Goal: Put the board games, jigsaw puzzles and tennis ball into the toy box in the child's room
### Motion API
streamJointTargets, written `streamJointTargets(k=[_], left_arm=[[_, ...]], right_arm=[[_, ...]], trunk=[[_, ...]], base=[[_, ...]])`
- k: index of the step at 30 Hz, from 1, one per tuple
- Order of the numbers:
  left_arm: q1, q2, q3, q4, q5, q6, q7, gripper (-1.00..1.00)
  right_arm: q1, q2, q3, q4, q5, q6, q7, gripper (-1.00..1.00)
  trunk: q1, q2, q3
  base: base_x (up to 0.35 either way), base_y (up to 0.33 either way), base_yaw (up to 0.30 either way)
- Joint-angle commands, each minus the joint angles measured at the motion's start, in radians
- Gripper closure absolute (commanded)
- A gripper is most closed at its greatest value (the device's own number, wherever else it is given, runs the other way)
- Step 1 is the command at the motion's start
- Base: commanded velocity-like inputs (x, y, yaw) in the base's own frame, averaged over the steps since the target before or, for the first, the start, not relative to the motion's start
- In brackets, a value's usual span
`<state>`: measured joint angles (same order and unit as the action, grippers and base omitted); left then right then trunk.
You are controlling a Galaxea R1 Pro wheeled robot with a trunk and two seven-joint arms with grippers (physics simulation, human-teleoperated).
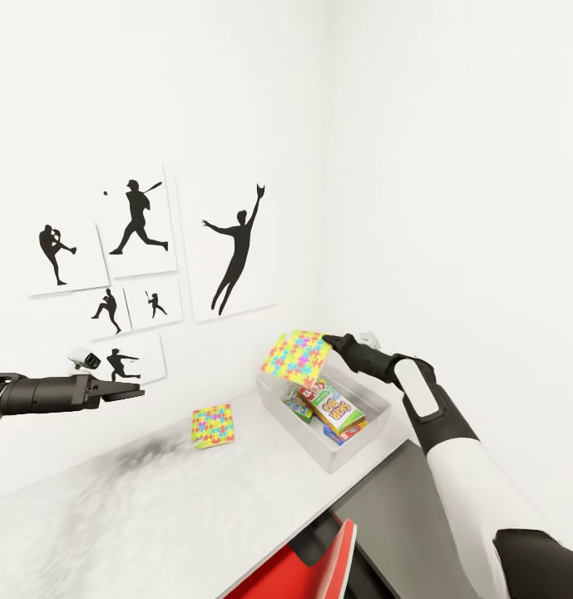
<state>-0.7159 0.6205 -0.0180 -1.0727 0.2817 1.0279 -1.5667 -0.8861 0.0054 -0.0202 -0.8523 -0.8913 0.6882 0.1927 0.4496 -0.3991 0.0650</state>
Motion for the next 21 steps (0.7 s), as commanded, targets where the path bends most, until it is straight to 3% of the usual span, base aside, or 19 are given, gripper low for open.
streamJointTargets(k=[1,6,16,21], left_arm=[[0.000,0.000,-0.002,0.000,0.001,0.011,-0.004,-1.00],[0.000,-0.002,-0.002,0.001,0.001,0.011,-0.004,-1.00],[0.000,-0.012,-0.003,0.000,0.000,0.011,-0.004,-1.00],[0.000,-0.047,-0.004,0.000,-0.002,0.011,-0.004,-1.00]], right_arm=[[-0.004,-0.005,-0.010,0.025,-0.003,0.001,0.003,1.00],[-0.009,-0.044,-0.023,0.145,-0.003,-0.099,0.002,1.00],[-0.005,-0.052,-0.024,0.167,-0.011,-0.103,0.005,1.00],[0.002,-0.054,-0.031,0.172,-0.011,-0.106,0.005,1.00]], trunk=[[0.000,-0.001,0.000],[0.000,-0.001,0.000],[0.000,-0.001,-0.005],[0.000,-0.001,-0.013]], base=[[0.000,0.000,0.000],[0.000,0.000,0.000],[0.000,0.000,0.043],[0.000,0.000,0.023]])
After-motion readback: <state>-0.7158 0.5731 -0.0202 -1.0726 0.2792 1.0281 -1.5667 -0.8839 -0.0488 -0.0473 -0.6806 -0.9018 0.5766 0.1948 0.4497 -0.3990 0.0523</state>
